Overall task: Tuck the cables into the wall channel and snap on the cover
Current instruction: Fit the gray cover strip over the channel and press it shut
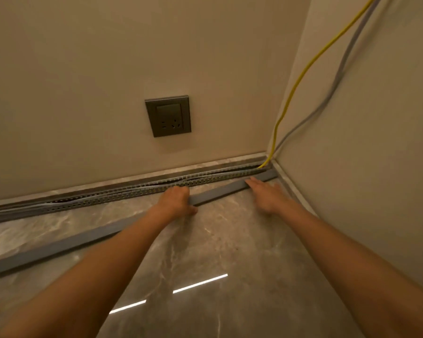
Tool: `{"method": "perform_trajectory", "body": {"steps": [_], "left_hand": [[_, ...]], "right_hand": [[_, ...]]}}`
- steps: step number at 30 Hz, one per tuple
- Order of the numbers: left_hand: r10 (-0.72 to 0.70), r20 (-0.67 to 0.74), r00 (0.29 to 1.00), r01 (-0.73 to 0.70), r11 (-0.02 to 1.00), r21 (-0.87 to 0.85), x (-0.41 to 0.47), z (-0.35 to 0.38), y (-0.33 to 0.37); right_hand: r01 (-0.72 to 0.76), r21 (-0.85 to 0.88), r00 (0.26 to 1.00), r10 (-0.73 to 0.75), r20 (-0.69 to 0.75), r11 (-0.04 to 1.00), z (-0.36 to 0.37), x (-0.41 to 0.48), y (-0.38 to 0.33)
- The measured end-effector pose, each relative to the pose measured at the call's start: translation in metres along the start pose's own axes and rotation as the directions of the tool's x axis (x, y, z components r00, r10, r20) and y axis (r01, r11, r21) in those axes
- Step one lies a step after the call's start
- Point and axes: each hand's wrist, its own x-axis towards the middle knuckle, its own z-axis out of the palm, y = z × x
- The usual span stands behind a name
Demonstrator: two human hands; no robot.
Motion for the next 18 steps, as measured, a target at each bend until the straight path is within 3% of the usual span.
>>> {"method": "perform_trajectory", "body": {"steps": [3,7,12,18], "left_hand": [[0.001,-0.030,1.000,-0.001,1.000,-0.006,0.015,0.004,0.022],[0.152,-0.139,0.979,-0.133,0.981,0.140,0.035,0.004,0.050],[0.222,-0.110,0.969,-0.202,0.966,0.163,0.052,0.007,0.076],[0.240,-0.056,0.969,-0.229,0.962,0.151,0.059,0.003,0.080]], "right_hand": [[0.077,0.014,0.988,-0.074,-0.139,0.997,-0.006,0.013,0.017],[0.152,0.007,0.938,-0.142,-0.317,0.988,-0.015,0.031,0.033],[0.139,-0.022,0.976,-0.141,-0.164,0.990,-0.015,0.046,0.048],[0.055,-0.236,0.985,-0.091,-0.146,0.970,-0.016,0.049,0.059]]}}
